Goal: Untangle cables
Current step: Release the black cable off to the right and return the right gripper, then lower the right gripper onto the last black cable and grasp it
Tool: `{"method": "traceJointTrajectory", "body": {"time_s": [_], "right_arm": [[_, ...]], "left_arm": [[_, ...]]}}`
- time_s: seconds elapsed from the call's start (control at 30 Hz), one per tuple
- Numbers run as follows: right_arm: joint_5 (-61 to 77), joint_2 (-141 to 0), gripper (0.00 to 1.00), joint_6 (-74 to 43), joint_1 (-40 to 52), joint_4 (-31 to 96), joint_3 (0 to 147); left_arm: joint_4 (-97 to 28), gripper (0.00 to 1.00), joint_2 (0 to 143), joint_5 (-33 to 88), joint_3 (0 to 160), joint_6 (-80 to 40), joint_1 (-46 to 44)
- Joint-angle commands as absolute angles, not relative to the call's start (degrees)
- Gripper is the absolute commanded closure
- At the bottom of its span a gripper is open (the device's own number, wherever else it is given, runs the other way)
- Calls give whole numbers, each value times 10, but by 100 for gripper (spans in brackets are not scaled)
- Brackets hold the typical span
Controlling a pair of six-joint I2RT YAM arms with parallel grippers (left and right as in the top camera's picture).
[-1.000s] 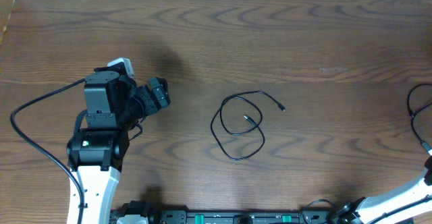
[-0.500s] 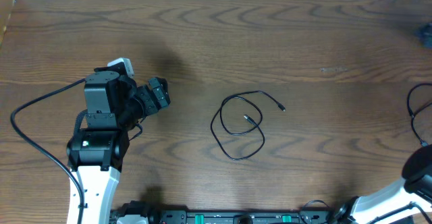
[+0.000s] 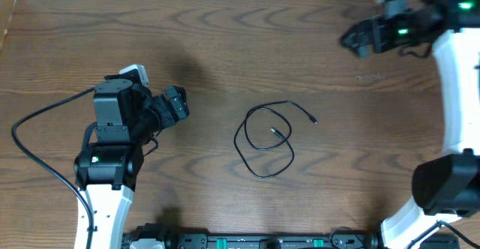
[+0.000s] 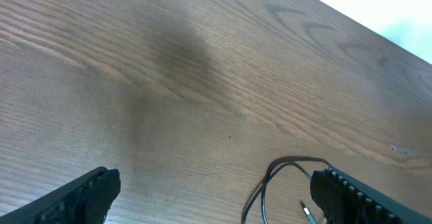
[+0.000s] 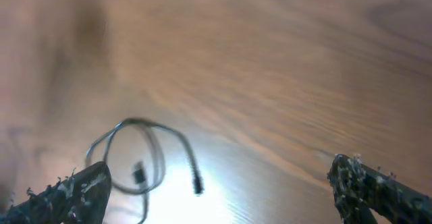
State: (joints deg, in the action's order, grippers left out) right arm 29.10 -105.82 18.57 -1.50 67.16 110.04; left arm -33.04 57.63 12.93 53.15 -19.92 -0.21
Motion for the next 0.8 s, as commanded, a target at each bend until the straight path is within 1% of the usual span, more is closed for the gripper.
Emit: {"method": "traceJointTrajectory", "body": {"time_s": [0.0,0.27,0.4,0.57,0.77], "right_arm": [[269,-1051,1,215,56,682,1101],[247,-1051,1,215,181,692,1095],[220,-1051,1,215,237,680,1070],[213,-1051,1,215,300,644,993],[214,-1051,1,187,366,546,882]], "left_arm": [[-330,4,572,121,538,-205,0],[-330,4,572,121,538,-205,0],[-330,4,572,121,538,-205,0],[-330,4,572,121,538,-205,0],[-330,4,572,121,538,-205,0]]}}
